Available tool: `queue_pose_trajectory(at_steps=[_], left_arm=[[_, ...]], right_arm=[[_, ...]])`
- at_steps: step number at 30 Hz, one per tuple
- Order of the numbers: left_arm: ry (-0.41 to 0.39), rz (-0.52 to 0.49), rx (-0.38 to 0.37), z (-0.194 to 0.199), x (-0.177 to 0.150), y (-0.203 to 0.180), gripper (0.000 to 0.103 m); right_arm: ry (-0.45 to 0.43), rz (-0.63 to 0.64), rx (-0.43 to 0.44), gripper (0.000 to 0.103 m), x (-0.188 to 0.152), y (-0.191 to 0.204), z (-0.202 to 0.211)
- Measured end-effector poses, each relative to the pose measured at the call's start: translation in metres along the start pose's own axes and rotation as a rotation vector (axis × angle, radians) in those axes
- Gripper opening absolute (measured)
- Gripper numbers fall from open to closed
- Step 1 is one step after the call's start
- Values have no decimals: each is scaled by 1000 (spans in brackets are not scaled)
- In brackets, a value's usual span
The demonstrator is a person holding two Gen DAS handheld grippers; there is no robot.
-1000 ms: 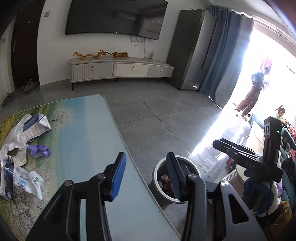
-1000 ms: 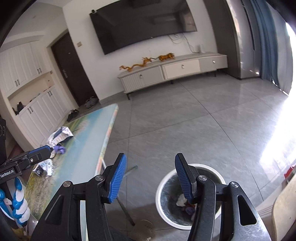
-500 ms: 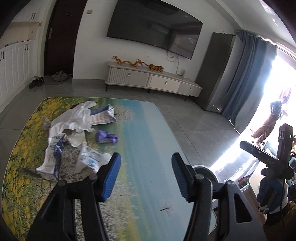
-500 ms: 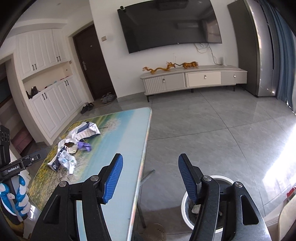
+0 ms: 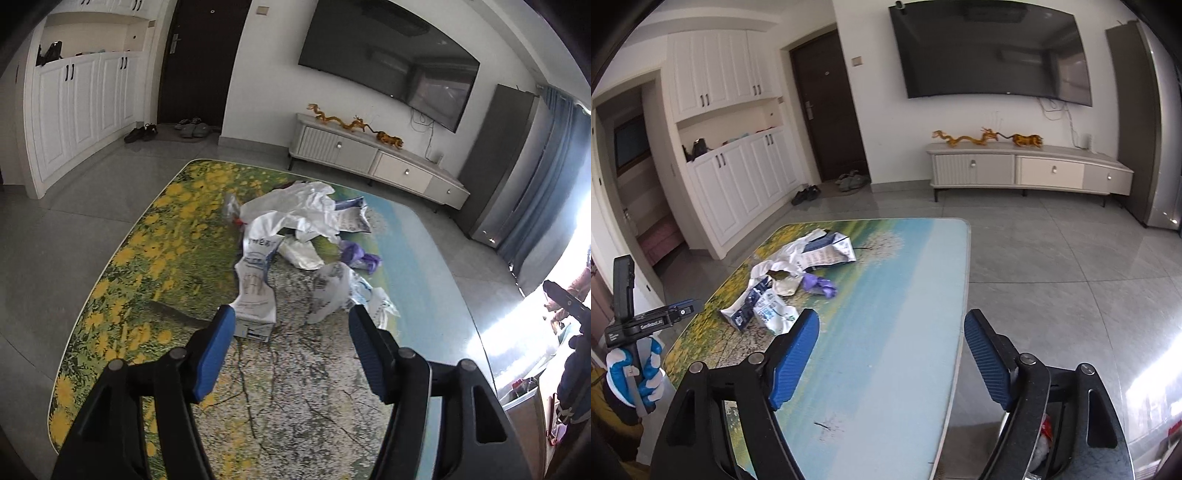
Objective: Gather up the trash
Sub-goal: 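Grasp the white milk carton with the left tool while the right tool grasps the white plastic bag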
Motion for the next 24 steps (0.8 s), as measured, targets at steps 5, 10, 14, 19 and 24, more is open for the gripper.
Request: queue_pose_trajectory(at_steps=[5, 10, 14, 19, 24], left_arm=[[35, 4, 31, -16, 5, 18, 66], [117, -15, 32, -50, 12, 23, 66], [174, -42, 46, -77, 19, 24, 66], [238, -65, 72, -105, 23, 28, 66], [265, -82, 80, -115, 18, 31, 66]], right_arm=[[48, 65, 30, 82, 9, 26, -30], [124, 184, 86, 82, 12, 69, -74], [180, 287, 138, 85, 11, 105, -111], [225, 386, 183, 86, 12, 139, -150], [265, 432, 224, 86, 12, 160, -179]])
Point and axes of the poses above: each gripper's, at about its wrist camera, not at the fingertips, and z roughly against the way its jaws point, y to its left, x to its top, the point moved 8 cm from there along -z, roughly the way its jaws point, and after that the axes turned 12 degrees about y, right-handed, at the moved point
